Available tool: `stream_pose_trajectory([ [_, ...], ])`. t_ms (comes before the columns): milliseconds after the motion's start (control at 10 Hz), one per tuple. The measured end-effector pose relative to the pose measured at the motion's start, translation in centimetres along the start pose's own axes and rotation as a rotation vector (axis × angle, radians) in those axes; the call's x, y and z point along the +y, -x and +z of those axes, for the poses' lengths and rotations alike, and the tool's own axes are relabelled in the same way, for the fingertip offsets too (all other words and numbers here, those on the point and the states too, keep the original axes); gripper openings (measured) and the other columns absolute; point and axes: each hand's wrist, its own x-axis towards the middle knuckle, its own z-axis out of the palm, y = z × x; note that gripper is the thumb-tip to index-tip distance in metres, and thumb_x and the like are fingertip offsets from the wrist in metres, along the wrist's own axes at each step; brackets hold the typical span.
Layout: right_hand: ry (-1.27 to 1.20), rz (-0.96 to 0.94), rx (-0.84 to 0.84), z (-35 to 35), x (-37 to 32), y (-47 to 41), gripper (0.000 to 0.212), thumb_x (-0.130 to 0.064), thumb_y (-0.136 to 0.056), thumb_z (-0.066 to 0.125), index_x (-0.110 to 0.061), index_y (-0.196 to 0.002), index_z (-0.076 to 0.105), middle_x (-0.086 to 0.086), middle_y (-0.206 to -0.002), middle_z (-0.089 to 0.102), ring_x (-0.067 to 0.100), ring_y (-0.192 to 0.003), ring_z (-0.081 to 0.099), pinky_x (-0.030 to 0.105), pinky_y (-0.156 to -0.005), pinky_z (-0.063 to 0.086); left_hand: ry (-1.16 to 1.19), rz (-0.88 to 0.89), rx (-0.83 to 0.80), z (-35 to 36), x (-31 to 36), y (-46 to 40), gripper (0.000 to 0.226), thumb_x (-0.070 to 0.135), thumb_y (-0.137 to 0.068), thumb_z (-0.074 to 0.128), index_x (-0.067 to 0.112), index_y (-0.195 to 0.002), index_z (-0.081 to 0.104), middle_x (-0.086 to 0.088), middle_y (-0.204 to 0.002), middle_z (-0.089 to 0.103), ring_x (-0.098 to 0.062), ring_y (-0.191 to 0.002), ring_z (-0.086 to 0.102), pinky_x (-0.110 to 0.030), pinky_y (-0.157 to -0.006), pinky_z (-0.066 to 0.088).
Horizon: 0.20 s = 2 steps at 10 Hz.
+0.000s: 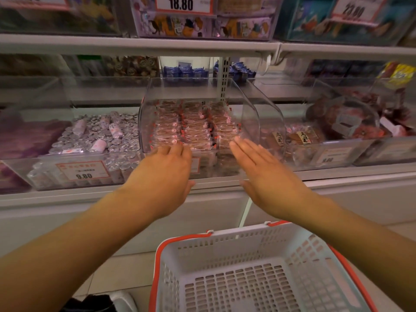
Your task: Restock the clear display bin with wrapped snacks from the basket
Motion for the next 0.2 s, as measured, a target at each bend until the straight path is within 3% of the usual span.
stream_pose_trajectory([
  [100, -0.297, 0.01, 0.016, -2.5, 0.0, 2.1, 0.074, -0.042, -0.097, 0.054, -0.033, -0.157, 0.011, -0.015, -0.165, -0.005, 0.004, -0.151, 0.001, 0.03, -0.122, 0.014, 0.133, 0.02, -0.082, -0.4, 0.0, 1.5, 0.083, 0.054, -0.097, 0.038, 0.011, -0.155, -0.002, -0.012, -0.164, 0.004, -0.028, -0.15, 0.01, -0.04, -0.119, 0.02],
  [200, -0.453, 0.055, 0.285, -5.7, 2.4, 7.1, 0.055, -0.056, -0.089, 0.057, -0.046, -0.141, 0.044, -0.026, -0.156, 0.028, -0.007, -0.143, 0.026, 0.028, -0.114, 0.027, 0.516, 0.038, 0.177, -3.2, -1.0, 3.4, 0.073, 0.056, -0.091, 0.05, 0.027, -0.153, 0.024, 0.004, -0.159, 0.028, -0.014, -0.143, 0.03, -0.034, -0.116, 0.03],
])
